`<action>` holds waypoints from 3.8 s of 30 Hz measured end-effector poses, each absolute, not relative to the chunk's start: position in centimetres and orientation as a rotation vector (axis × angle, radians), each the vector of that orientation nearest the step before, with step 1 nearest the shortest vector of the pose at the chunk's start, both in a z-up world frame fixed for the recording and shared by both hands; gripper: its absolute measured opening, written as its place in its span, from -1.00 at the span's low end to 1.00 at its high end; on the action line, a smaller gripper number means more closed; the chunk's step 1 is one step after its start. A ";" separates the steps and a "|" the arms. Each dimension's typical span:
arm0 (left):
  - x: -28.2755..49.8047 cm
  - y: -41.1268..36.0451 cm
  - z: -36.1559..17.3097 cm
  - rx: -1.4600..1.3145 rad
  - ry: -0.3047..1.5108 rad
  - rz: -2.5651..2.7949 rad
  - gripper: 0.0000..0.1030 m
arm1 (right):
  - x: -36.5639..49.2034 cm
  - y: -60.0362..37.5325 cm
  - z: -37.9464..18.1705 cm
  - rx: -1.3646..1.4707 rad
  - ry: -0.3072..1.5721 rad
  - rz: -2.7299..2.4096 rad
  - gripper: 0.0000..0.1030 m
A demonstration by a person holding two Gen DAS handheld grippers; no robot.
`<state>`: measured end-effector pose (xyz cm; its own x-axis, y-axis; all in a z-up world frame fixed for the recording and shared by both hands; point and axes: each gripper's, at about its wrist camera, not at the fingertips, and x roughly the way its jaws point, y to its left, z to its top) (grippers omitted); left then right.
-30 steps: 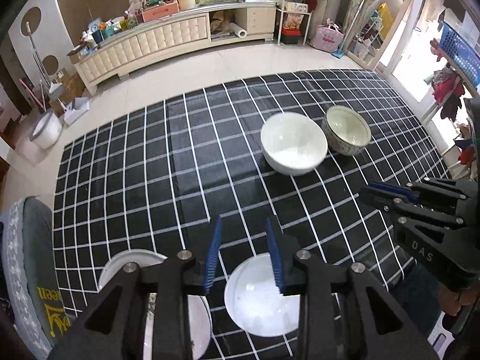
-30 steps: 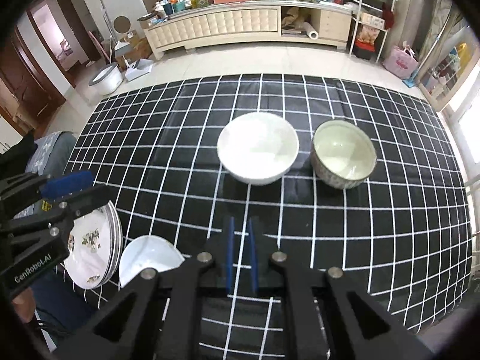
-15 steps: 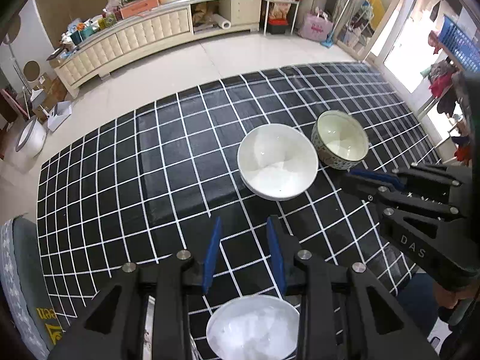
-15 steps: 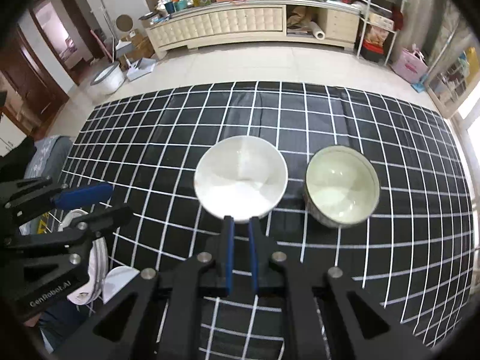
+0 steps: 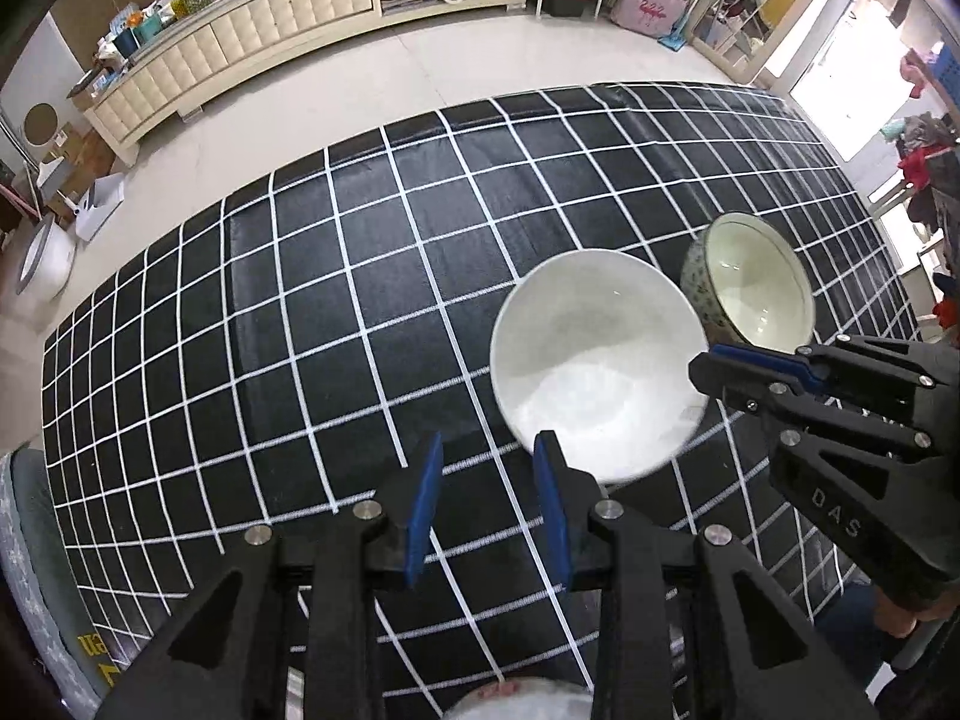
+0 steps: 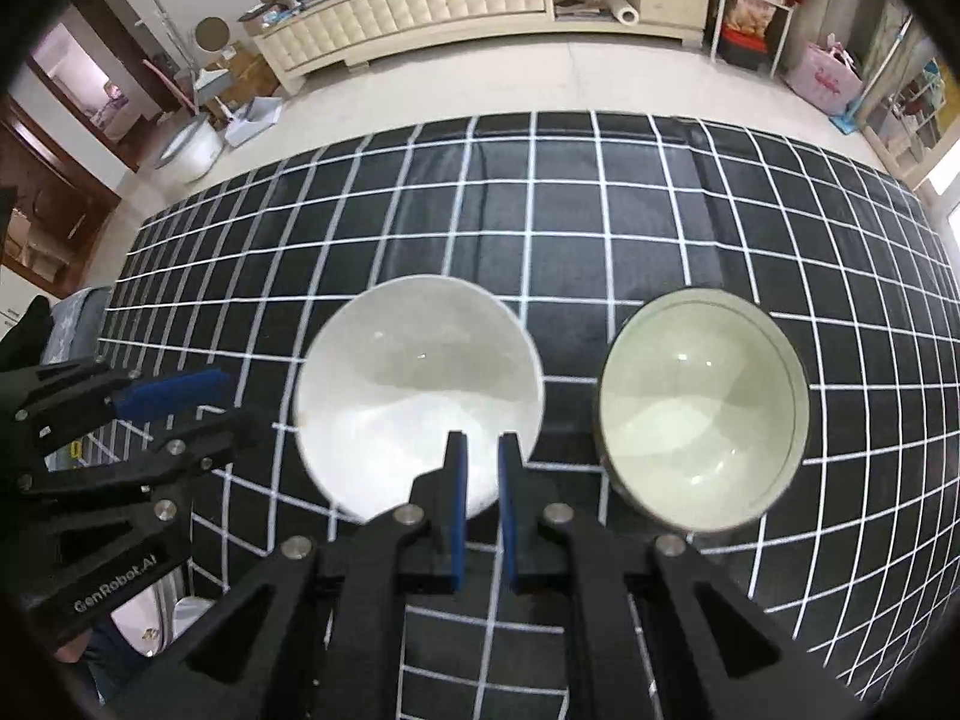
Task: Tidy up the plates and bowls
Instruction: 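Move both tools to the plain white bowl and grasp its rim, then lift the plain white bowl with both tools toward the stacked bowl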
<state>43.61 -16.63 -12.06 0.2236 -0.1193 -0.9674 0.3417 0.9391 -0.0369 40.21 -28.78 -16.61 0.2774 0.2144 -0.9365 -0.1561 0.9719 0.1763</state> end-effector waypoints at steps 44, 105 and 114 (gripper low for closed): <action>45.8 -16.6 -13.9 0.201 1.346 -0.306 0.22 | 42.5 -29.8 -15.5 0.039 1.254 0.260 0.05; 37.7 -14.8 -9.6 0.245 1.307 -0.334 -0.78 | 31.1 -27.5 -11.9 0.120 1.276 0.262 -0.74; 31.8 -11.4 -9.3 0.237 1.314 -0.310 -0.78 | 28.0 -23.5 -12.5 0.076 1.305 0.287 -0.74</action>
